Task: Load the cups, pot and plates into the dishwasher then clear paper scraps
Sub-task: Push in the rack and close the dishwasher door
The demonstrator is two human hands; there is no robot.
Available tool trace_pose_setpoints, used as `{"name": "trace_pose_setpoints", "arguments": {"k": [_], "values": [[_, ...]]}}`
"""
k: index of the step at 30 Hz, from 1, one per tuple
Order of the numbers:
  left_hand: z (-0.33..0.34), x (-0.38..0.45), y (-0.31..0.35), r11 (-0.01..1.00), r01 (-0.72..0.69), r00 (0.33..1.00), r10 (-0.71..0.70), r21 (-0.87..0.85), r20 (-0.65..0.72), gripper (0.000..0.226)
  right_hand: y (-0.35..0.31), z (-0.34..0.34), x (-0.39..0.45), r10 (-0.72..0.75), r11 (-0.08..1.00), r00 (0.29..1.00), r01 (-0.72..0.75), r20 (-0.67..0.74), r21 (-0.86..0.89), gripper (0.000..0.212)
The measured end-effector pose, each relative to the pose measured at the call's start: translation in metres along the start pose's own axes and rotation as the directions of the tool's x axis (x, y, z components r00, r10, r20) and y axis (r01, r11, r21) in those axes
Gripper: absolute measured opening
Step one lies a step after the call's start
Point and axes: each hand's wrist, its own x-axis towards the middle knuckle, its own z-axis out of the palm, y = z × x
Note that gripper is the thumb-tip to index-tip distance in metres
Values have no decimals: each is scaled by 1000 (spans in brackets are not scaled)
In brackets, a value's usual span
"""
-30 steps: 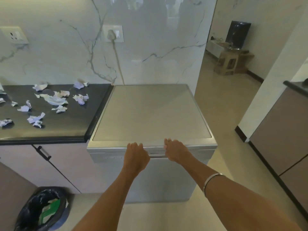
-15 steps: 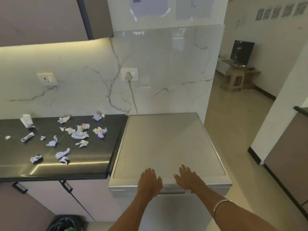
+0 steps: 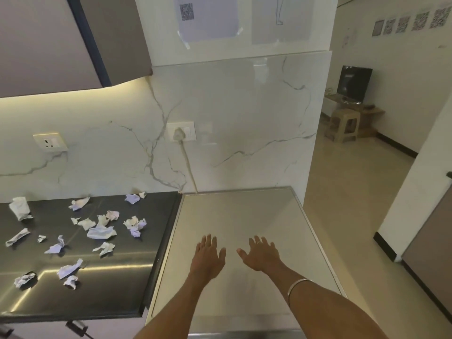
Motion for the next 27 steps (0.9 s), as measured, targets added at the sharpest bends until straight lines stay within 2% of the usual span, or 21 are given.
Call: {"name": "trace_pose_setpoints", "arguments": {"k": [11, 22, 27], "values": [[-48, 120, -21, 994, 94, 990, -100, -62, -104, 74, -34, -64, 120, -99, 993, 995, 97, -22, -66, 82], [-148, 231, -51, 1000, -6, 964, 13, 27, -266, 76, -85, -136, 198, -79, 997, 985, 82, -153, 11, 79], [-194, 266, -46, 1000, -18, 938, 11, -17, -346, 78, -102, -167, 223, -74, 997, 973, 80, -220, 16, 78]]}}
